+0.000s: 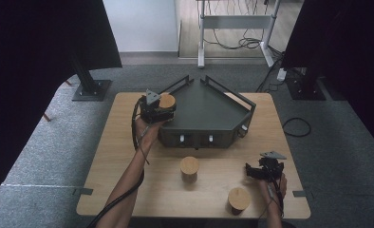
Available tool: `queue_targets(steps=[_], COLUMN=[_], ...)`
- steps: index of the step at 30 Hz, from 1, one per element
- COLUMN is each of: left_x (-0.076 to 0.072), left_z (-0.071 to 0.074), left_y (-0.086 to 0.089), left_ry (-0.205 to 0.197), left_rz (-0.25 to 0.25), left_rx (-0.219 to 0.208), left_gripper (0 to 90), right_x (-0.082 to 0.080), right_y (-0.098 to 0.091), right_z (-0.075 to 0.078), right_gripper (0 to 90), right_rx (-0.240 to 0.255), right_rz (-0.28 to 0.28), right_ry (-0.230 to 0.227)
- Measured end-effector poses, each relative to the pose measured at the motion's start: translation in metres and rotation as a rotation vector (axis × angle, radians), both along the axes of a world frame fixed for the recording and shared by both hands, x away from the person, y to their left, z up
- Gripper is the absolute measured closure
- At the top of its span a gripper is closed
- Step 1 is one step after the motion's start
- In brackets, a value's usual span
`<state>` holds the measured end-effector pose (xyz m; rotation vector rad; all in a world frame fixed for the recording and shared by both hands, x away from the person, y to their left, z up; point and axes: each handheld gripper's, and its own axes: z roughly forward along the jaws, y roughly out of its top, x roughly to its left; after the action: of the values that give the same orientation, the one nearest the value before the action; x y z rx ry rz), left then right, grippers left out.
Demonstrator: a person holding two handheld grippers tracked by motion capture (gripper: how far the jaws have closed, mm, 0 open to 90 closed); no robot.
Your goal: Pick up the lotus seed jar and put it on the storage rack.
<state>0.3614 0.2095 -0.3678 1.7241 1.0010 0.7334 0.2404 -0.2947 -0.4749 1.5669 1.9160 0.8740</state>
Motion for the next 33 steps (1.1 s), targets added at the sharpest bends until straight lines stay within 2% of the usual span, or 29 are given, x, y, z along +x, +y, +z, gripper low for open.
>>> queue_targets(steps=[7,10,12,17,22,27,33], left_x=[0.001,0.001,0.0,-0.003,-0.005,-0.011,-0.02], left_z=[0.003,0.006,0.007,0.008,0.008,0.009,0.013], left_y=[-0.001,-0.003,-0.003,0.002,0.01,0.02,0.028], left_ry=[0.007,0.005,0.007,0.014,0.018,0.006,-0.01], left_rz=[-0.001,-0.011,-0.012,-0.016,-0.033,-0.049,-0.066], left_rx=[0.013,0.044,0.046,0.031,0.002,-0.028,-0.039], left_gripper=[23.2,16.5,12.1,6.3,5.7,5.7,5.9], right_x=[0.0,0.0,0.0,0.0,0.0,0.0,0.0], right_y=[0.0,0.0,0.0,0.0,0.0,0.0,0.0], right_z=[0.0,0.0,0.0,0.0,0.0,0.0,0.0], right_gripper=[5.2,5.2,5.2,5.2,5.2,5.2,5.1], right_rx=[0.0,0.0,0.0,0.0,-0.001,-0.001,-0.001], right_rz=[0.001,0.001,0.001,0.002,0.002,0.003,0.003], right_ry=[0.0,0.0,0.0,0.0,0.0,0.0,0.0])
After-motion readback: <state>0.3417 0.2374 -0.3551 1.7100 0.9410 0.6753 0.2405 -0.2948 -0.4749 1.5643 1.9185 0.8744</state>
